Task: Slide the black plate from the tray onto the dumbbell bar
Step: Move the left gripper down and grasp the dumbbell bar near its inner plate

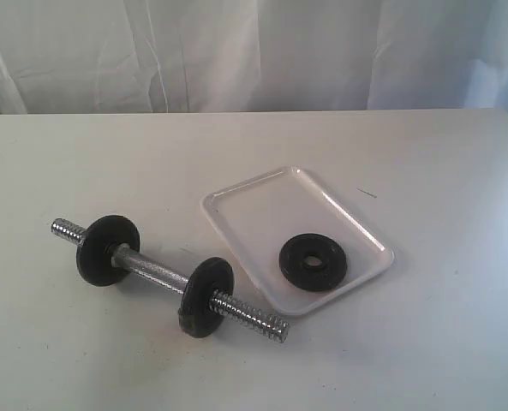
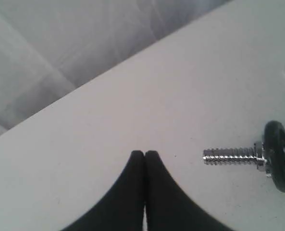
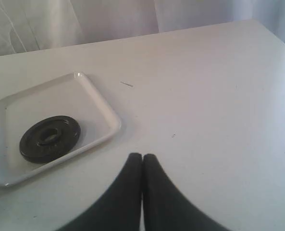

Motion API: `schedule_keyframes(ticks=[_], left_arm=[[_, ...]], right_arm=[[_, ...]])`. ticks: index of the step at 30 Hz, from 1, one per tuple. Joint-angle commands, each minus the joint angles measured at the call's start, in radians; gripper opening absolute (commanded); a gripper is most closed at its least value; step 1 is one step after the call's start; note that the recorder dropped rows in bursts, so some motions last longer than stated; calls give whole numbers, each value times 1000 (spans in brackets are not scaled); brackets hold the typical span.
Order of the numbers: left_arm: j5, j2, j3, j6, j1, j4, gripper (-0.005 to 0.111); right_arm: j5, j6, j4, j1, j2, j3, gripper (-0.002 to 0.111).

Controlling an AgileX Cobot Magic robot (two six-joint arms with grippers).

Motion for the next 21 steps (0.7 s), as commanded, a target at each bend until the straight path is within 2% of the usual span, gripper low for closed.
schedule_keyframes(ticks=[1, 3, 6, 11, 13, 14, 16, 17, 19, 21], left_arm=[[74, 226, -128, 390, -115, -174, 0], [120, 318, -175, 551, -173, -239, 0], [167, 440, -234, 674, -242, -259, 0], [98, 581, -290, 829, -319, -259, 0], [94, 617, -307, 880, -331, -259, 4], [94, 632, -314, 893, -334, -262, 9], [107, 665, -318, 895, -336, -274, 30], [129, 680, -318, 895, -336, -274, 46], [173, 686, -318, 895, -336, -274, 66], [286, 670, -318, 906, -336, -260, 71]], right_arm=[[-14, 0, 1, 1, -6, 5, 0], [-14, 0, 1, 1, -6, 5, 0], [-14, 0, 1, 1, -6, 5, 0], [-14, 0, 1, 1, -6, 5, 0], [-14, 0, 1, 1, -6, 5, 0], [-14, 0, 1, 1, -6, 5, 0], [-14, 0, 1, 1, -6, 5, 0], [-14, 0, 1, 1, -6, 5, 0], [-14, 0, 1, 1, -6, 5, 0], [-14, 0, 1, 1, -6, 5, 0]])
